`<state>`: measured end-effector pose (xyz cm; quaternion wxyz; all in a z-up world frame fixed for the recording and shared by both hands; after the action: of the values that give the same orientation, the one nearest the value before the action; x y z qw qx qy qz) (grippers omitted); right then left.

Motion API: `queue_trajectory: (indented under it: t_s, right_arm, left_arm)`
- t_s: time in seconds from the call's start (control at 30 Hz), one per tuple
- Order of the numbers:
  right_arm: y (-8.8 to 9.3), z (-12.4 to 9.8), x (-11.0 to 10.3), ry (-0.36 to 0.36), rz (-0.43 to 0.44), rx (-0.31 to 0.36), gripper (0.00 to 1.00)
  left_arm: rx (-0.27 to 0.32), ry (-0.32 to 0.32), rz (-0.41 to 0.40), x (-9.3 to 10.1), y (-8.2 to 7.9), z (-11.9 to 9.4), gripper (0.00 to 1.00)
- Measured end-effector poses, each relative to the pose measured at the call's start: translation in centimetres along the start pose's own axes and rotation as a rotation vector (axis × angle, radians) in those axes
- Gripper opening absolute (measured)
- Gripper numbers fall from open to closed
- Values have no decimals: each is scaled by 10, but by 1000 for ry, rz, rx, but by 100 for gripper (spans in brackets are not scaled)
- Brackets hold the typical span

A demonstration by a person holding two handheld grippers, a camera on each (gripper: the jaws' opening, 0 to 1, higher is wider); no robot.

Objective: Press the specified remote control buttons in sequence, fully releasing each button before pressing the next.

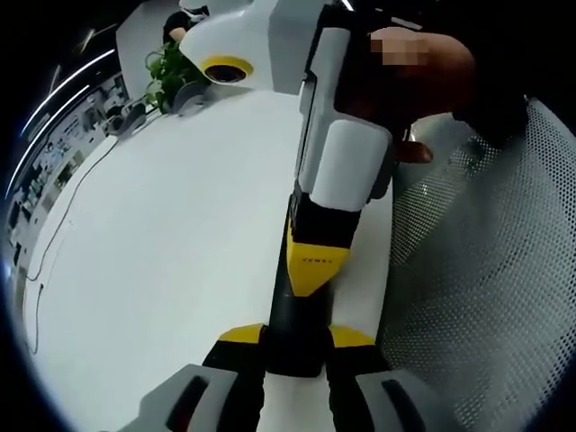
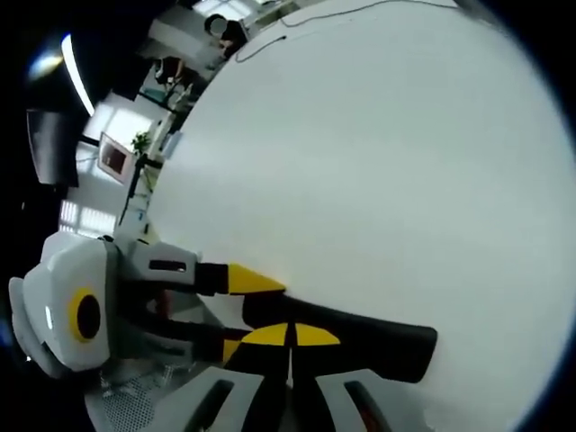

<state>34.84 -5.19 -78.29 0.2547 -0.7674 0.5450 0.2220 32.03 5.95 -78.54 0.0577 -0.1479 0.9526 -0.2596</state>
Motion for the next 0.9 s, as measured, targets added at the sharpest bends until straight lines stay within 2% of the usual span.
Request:
queue_trajectory:
  t_s: [0.23,0.37,0.57,0.7,0.77,0.9]
  right_arm:
    - [0,0,2,-8,23,14,0]
    - [-2,0,1,-7,25,-6,0]
    - [-3,-5,-1,40,-36,-10,0]
    - [-15,-22,-7,27,-59,100,0]
    - [-16,-32,-7,40,-65,139,0]
    - [-24,-55,-10,83,-139,287,0]
  left_arm:
    - [1,-3,-3,-1,0,1,25]
    - [-1,1,0,-1,-1,2,25]
    - [-5,1,1,-2,-1,2,25]
    - [-10,1,4,-1,-2,2,25]
    - [-9,2,2,-1,-2,2,25]
    - [-10,1,2,-1,-2,2,25]
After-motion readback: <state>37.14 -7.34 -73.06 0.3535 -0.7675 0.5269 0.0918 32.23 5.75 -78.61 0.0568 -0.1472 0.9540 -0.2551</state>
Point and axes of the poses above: the point that each gripper's makers call its tool centre point, and the gripper's own axes: z roughly forward along the fingers, x roughly to its right, y roughly out of its underside, the point moved 9 cm from there along -z, roughly backward along the fingers, and after that the axes turned 5 degrees about z, right-handed, at the moved point
